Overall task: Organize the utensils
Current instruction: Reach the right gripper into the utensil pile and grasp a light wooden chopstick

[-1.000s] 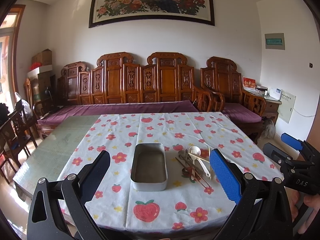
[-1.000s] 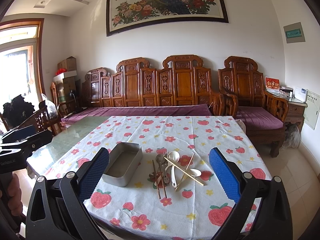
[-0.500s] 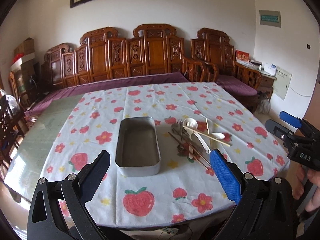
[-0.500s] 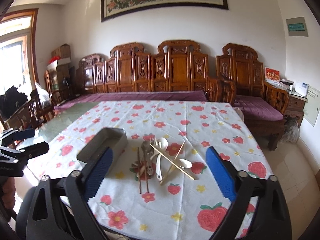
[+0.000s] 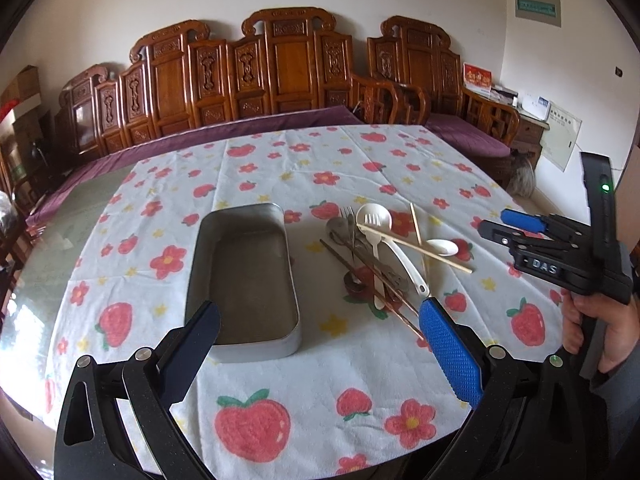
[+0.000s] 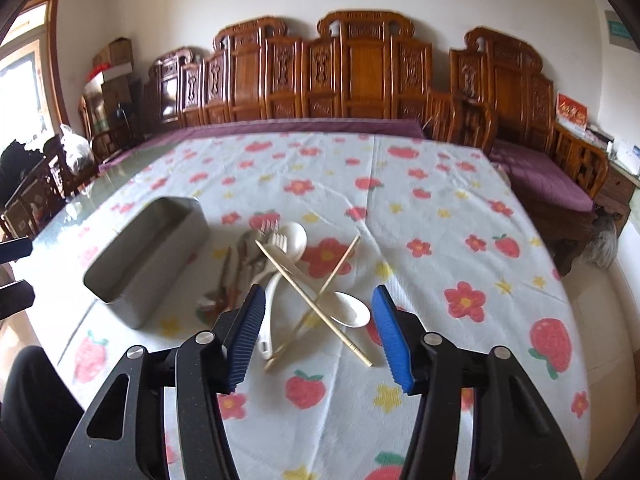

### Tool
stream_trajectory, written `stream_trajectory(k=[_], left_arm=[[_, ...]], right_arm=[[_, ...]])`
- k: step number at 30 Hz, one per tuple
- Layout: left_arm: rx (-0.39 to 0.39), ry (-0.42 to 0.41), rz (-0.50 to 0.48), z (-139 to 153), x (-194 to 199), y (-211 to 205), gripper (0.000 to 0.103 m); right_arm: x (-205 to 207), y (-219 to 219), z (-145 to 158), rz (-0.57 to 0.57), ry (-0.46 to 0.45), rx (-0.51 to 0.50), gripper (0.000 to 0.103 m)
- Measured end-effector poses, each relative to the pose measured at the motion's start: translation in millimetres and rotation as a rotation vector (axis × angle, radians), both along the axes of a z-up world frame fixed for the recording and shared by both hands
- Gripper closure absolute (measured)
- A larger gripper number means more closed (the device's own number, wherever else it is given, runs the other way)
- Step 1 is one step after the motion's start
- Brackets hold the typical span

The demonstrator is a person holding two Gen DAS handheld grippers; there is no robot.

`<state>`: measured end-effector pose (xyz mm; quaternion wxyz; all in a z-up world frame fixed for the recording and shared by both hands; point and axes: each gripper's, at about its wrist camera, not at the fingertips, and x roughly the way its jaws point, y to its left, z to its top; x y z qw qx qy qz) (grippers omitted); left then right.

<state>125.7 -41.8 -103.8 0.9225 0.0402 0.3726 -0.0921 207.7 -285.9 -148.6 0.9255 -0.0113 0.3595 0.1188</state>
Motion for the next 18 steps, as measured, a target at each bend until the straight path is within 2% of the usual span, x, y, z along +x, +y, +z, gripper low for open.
stream_trajectory(k=[7, 9, 17, 18], left_arm=[[0.004, 0.047, 0.000, -19.9, 20.2, -13.8, 0.007], [0.000, 0.059, 0.005, -25.2, 24.8, -16.6, 0.007], [0.009, 0.100, 0.004, -45.6, 40.9, -33.5, 0.007], [0.012, 0.104, 0.001, -47.9, 42.5, -36.4, 0.007]], right_arm=[[47.2, -3.6, -47.6, 0.079, 0.113, 0.024, 0.052], [54.1, -2.2, -57.3, 0.097, 0.137, 0.024, 0.057], [61.9, 7.3, -89.7, 0.164, 0.222, -0.006, 0.070], [61.2, 9.0, -91.5, 0.174, 0.227, -0.011, 0.074]])
